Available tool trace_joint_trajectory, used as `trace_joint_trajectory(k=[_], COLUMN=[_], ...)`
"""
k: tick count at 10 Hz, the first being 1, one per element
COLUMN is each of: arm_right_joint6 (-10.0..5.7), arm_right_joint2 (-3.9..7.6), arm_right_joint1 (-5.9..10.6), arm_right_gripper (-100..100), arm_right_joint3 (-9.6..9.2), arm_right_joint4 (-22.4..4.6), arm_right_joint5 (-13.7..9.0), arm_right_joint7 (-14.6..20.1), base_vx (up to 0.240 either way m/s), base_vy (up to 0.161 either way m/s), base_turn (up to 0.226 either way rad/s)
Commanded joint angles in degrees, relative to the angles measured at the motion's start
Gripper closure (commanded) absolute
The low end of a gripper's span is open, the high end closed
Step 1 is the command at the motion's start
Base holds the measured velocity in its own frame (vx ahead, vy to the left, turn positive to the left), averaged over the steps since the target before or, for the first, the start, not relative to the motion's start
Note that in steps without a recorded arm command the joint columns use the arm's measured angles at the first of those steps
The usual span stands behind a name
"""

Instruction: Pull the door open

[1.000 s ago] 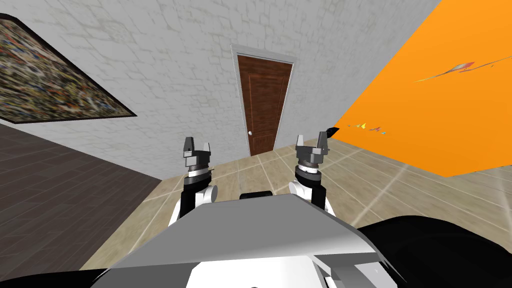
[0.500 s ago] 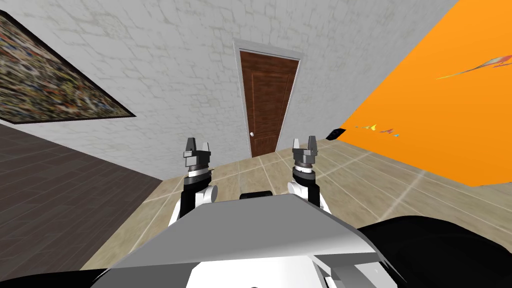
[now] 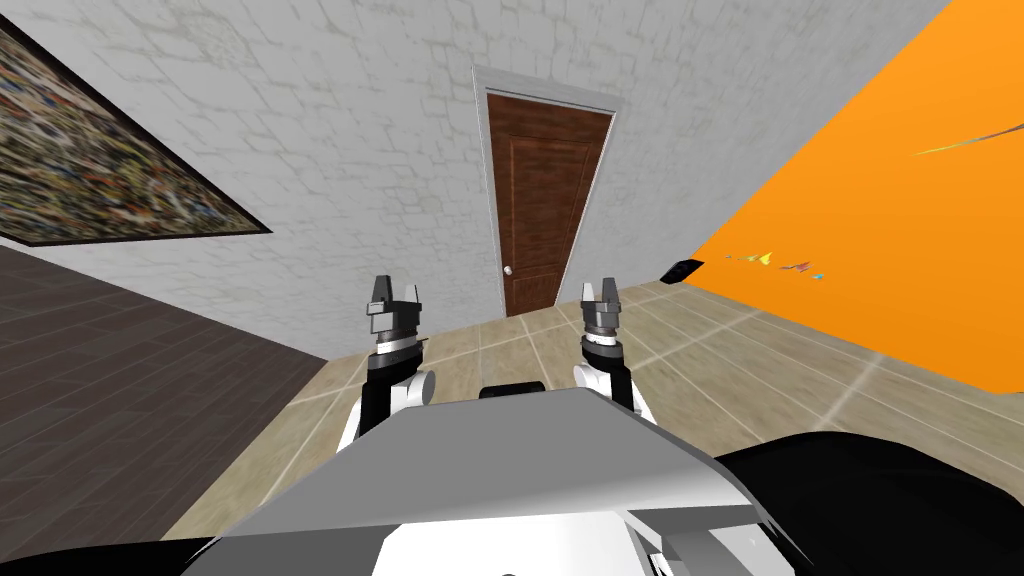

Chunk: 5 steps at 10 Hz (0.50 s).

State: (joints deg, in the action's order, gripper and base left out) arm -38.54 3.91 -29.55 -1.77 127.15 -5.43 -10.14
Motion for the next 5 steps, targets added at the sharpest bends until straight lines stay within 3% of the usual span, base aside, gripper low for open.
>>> trace_joint_trajectory(k=[1, 5], arm_right_joint6=[-0.19, -0.8], arm_right_joint2=[0.29, 1.07], arm_right_joint1=[0.41, 1.06], arm_right_gripper=[-100, -100], arm_right_joint3=[0.0, -0.02], arm_right_joint4=[-1.72, -5.91], arm_right_joint5=[-0.04, -0.19], arm_right_joint7=[-1.75, -6.14], base_vx=[0.086, 0.099], base_vy=[0.013, 0.03], base_turn=[0.037, 0.046])
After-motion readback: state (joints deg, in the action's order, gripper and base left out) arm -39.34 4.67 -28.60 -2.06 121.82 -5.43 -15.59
